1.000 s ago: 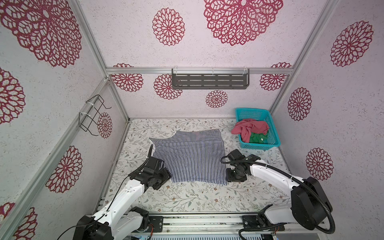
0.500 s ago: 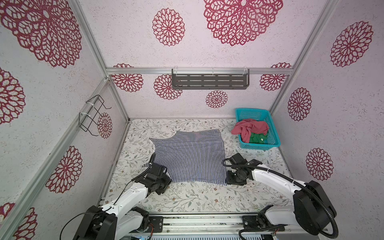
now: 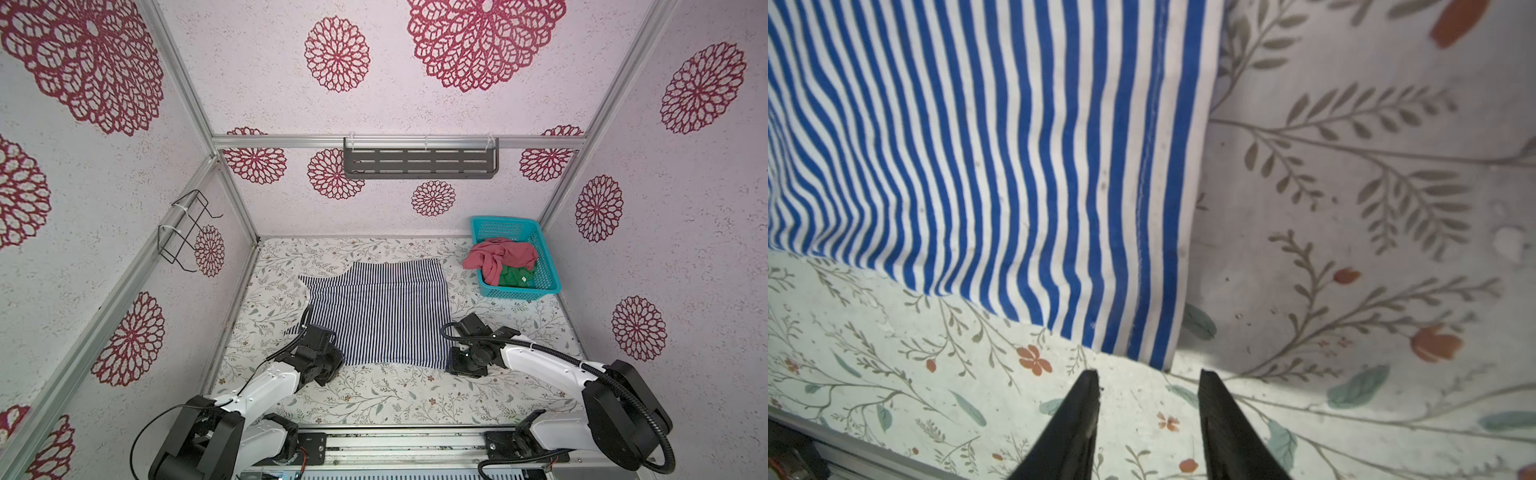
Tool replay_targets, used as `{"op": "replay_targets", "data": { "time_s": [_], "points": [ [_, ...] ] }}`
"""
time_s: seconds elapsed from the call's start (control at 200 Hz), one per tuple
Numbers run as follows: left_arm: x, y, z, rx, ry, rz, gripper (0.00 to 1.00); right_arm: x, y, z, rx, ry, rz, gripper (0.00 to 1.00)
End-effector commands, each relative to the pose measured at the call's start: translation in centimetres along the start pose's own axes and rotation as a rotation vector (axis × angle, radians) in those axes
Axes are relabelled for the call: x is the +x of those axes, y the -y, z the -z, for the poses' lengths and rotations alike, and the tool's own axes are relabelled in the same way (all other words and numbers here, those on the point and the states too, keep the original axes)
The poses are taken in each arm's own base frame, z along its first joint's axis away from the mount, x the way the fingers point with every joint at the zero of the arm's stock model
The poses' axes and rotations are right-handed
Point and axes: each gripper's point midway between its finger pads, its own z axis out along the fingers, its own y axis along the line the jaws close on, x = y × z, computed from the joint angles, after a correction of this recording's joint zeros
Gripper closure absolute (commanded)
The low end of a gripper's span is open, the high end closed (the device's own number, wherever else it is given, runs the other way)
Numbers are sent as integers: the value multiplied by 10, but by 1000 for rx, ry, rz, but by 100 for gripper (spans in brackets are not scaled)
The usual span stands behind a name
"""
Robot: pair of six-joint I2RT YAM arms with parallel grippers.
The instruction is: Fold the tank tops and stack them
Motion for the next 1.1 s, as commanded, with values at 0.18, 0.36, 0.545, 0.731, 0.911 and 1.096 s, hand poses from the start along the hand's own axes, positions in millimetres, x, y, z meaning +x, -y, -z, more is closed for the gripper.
{"op": "replay_targets", "data": {
  "time_s": [0.18, 0.36, 0.545, 0.731, 0.911, 1.096],
  "points": [
    [-1, 2, 2, -14, 13, -18, 98, -8, 3, -6, 29, 31, -21, 68],
    [4, -1, 5, -30, 7, -31, 100, -12, 6, -9, 56, 44, -14, 83],
    [14, -13, 12, -83, 4, -50, 100, -5, 15, -2, 104, 18, 10, 100],
    [19, -33, 32, -137, 44, -47, 100, 16, 30, 13, 173, -50, 40, 100],
    [15, -30, 55, -140, 75, -72, 100, 24, 31, 33, 206, -118, 97, 100],
    [6, -18, 61, -169, 66, -154, 100, 9, 22, 36, 188, -139, 152, 100]
  ]
}}
